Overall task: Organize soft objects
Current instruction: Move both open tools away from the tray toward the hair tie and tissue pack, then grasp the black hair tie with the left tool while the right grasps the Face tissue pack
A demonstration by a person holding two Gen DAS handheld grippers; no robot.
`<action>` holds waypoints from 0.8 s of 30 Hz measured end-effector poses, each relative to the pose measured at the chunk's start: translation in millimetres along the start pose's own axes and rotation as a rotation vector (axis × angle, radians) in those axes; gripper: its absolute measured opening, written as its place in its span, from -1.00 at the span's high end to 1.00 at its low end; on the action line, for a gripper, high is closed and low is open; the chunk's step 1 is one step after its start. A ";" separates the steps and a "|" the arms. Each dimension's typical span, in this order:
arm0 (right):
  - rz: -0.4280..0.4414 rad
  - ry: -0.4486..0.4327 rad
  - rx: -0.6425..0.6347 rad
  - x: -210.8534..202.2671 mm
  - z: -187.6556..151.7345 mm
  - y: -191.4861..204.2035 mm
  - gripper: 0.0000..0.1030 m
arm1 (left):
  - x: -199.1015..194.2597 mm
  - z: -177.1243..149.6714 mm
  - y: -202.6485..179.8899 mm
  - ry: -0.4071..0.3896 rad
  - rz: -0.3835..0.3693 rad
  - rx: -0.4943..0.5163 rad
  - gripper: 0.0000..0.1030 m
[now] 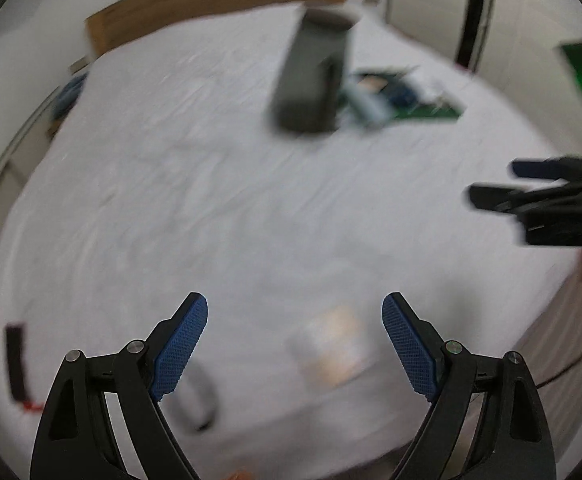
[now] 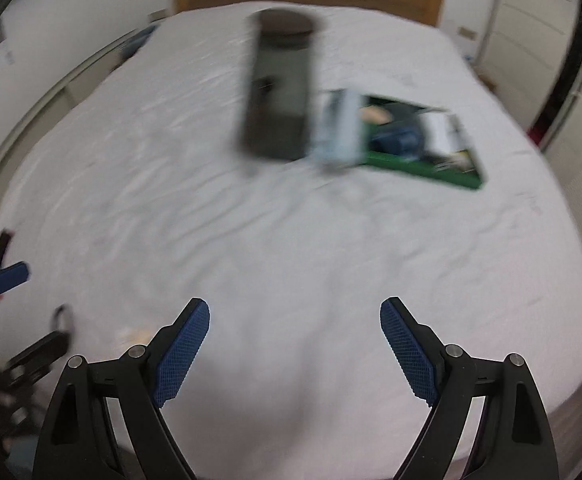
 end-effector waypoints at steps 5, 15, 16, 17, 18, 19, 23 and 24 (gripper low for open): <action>0.105 0.067 -0.030 35.2 -30.2 90.8 -0.71 | 23.4 -49.8 55.7 0.063 0.069 -0.049 -0.66; 0.094 0.128 -0.075 109.8 -43.1 128.7 -0.69 | 68.8 -90.0 91.7 0.096 0.058 -0.167 -0.66; 0.090 0.133 -0.080 114.5 -44.1 130.0 -0.69 | 72.6 -91.5 93.0 0.098 0.061 -0.169 -0.66; 0.083 0.140 -0.084 117.3 -44.8 129.4 -0.69 | 75.7 -95.5 93.1 0.106 0.066 -0.170 -0.66; 0.081 0.143 -0.085 120.3 -44.7 128.8 -0.69 | 79.6 -97.4 94.2 0.113 0.066 -0.178 -0.66; 0.080 0.144 -0.085 126.5 -48.8 130.6 -0.67 | 82.3 -99.2 96.3 0.118 0.069 -0.187 -0.66; 0.078 0.160 -0.100 141.8 -47.6 126.2 -0.57 | 96.1 -103.4 103.7 0.140 0.088 -0.217 -0.66; 0.080 0.164 -0.103 144.1 -49.1 126.4 -0.54 | 98.8 -104.5 105.7 0.145 0.091 -0.227 -0.66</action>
Point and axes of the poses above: each gripper's, at about its wrist camera, not at the fingertips, and x roughly the way its jaws point, y to its left, z to its top, the point moved 10 cm from there along x, roughly the way its jaws point, and after that the axes turned 7 degrees about -x, right-handed, at the moved point
